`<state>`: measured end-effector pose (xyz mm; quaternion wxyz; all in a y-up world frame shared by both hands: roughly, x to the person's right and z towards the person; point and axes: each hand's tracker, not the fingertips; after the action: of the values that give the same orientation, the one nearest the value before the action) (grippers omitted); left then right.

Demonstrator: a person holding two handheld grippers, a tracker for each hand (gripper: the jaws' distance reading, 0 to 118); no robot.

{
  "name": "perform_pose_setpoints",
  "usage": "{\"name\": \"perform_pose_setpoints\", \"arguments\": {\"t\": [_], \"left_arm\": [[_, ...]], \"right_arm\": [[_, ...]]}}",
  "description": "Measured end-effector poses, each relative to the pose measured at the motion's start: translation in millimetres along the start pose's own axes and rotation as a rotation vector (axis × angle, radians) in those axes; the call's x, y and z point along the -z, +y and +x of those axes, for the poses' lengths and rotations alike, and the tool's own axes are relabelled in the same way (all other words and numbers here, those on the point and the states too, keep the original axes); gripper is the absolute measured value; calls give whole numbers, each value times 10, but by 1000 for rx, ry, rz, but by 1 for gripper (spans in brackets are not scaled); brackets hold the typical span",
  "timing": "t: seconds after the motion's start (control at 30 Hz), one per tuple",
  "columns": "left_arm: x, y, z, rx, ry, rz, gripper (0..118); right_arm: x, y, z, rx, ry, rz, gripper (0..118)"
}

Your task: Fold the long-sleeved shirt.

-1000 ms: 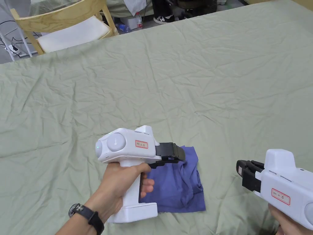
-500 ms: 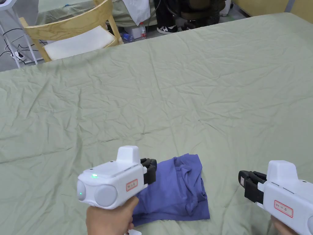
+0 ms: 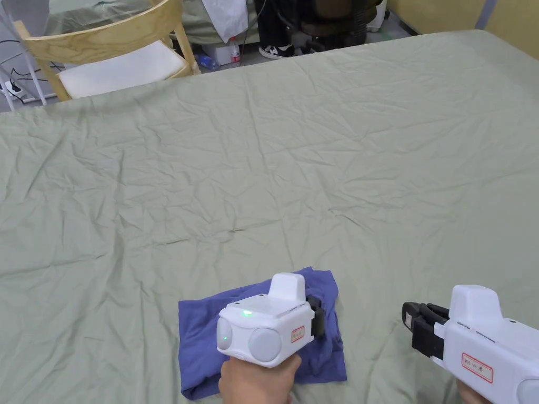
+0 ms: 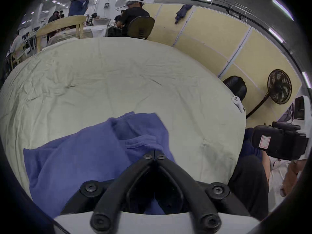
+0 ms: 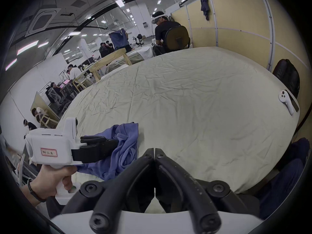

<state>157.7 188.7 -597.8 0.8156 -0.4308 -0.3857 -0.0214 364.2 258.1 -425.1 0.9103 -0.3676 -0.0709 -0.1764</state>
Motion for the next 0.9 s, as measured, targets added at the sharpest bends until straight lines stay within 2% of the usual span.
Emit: {"name": "perform_pose_setpoints", "arguments": {"t": [0.1, 0.2, 0.27, 0.47, 0.6, 0.7, 0.9], "left_arm": [[115, 22, 96, 31, -1, -23, 0], [203, 32, 80, -49, -23, -35, 0], [164, 56, 141, -33, -23, -22, 0], [-352, 188, 169, -40, -104, 75, 0], [-1002, 220, -55, -47, 1, 195, 0], [-1489, 109, -299, -35, 152, 247, 0], [-2256, -432, -740, -111, 381, 246, 0]], "right_arm": [[10, -16, -7, 1, 1, -7, 1], [7, -24, -31, 0, -1, -10, 1], [-11, -17, -60, -3, 4, -6, 1], [-70, 72, -198, -42, 14, 15, 1], [-164, 161, -393, -98, 19, 62, 1], [-226, 198, -563, -134, 28, 95, 1], [-288, 166, -922, -234, 48, 117, 1]]}}
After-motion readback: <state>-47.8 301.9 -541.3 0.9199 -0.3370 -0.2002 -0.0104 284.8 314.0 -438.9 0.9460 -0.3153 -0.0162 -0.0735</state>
